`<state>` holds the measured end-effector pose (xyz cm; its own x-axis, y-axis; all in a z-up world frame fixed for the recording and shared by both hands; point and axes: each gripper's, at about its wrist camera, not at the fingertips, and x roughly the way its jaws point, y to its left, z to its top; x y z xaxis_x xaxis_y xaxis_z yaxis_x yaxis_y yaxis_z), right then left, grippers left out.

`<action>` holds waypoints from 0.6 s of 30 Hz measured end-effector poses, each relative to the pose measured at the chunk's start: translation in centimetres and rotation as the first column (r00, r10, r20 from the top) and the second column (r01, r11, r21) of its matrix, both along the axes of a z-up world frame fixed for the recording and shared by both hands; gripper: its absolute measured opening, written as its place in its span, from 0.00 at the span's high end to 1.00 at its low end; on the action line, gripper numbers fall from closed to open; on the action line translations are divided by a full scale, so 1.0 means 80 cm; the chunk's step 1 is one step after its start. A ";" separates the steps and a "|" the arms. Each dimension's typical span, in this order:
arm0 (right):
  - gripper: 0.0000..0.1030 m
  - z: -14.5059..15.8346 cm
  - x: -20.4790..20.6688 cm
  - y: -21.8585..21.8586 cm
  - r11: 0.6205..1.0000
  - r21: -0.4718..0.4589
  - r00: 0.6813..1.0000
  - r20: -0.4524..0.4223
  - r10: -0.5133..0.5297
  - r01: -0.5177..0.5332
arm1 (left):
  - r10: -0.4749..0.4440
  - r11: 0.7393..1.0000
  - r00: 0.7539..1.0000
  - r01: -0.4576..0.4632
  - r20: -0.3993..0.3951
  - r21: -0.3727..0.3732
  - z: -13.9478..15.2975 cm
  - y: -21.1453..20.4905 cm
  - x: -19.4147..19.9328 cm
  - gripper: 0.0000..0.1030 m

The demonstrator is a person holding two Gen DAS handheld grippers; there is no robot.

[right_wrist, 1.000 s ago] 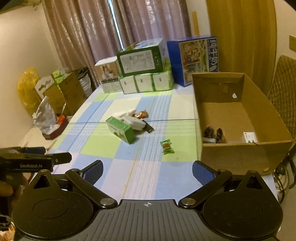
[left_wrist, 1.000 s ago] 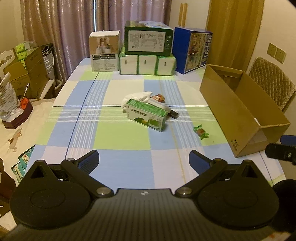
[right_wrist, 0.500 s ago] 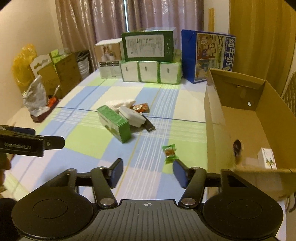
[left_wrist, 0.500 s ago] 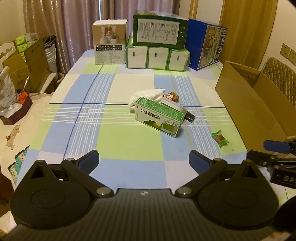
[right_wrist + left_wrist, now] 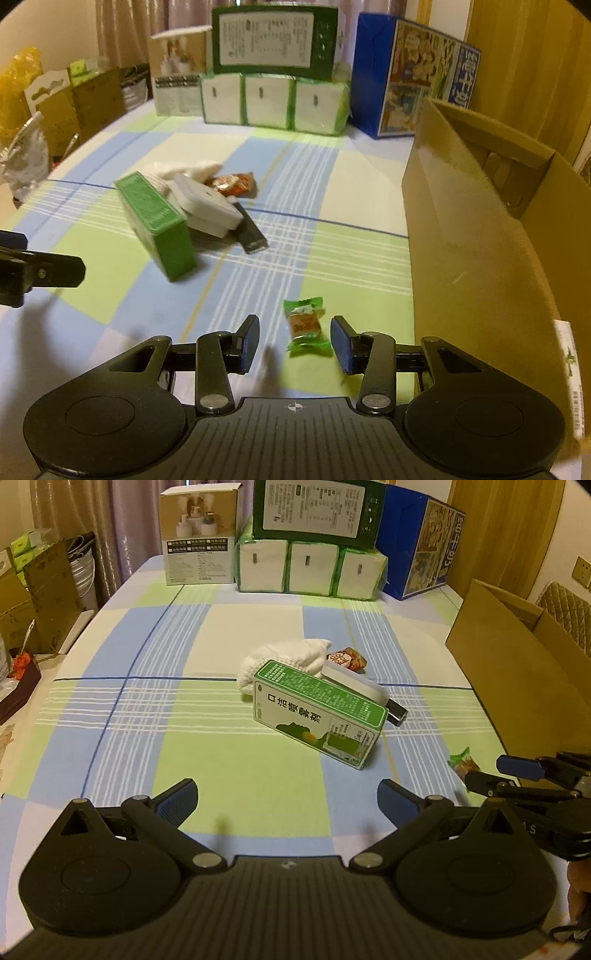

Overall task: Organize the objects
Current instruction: 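Grasp the green-wrapped snack with the right gripper, then grasp the green box with the left gripper while right holds the snack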

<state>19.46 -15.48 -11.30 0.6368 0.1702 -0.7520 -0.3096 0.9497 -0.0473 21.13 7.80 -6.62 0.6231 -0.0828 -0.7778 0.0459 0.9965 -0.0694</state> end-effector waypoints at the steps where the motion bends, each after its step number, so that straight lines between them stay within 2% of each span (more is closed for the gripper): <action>1: 0.61 -0.003 0.004 -0.001 1.000 0.001 1.000 -0.007 -0.001 0.001 | -0.001 1.000 1.000 0.001 -0.005 -0.002 -0.004 -0.001 0.005 0.01; 6: 0.64 -0.017 0.022 -0.003 1.000 0.008 0.999 -0.050 -0.007 0.007 | -0.012 1.000 1.000 0.012 -0.018 -0.010 -0.020 -0.005 0.018 0.01; 7: 0.74 -0.018 0.023 -0.003 1.000 0.007 0.998 -0.056 -0.008 0.008 | -0.012 1.000 1.000 0.012 -0.018 -0.012 -0.022 -0.006 0.019 0.01; 8: 0.77 -0.020 0.024 -0.001 1.000 -0.002 0.998 -0.063 -0.005 0.005 | -0.011 1.000 1.000 0.010 -0.018 -0.013 -0.023 -0.006 0.020 0.01; 13: 0.79 -0.018 0.025 0.009 0.999 0.032 0.998 -0.056 0.027 -0.025 | 0.003 1.000 1.000 -0.003 -0.019 -0.011 -0.028 0.001 0.022 0.01; 18: 0.79 -0.010 0.033 0.039 0.991 0.079 0.994 -0.021 0.107 -0.105 | 0.023 1.000 1.000 -0.023 -0.011 0.000 -0.024 0.017 0.023 0.01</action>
<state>22.08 -12.40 -12.13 0.5933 0.2942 -0.7493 -0.4087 0.9120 0.0344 22.94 9.15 -8.52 0.6159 -0.0690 -0.7848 0.0225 0.9973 -0.0701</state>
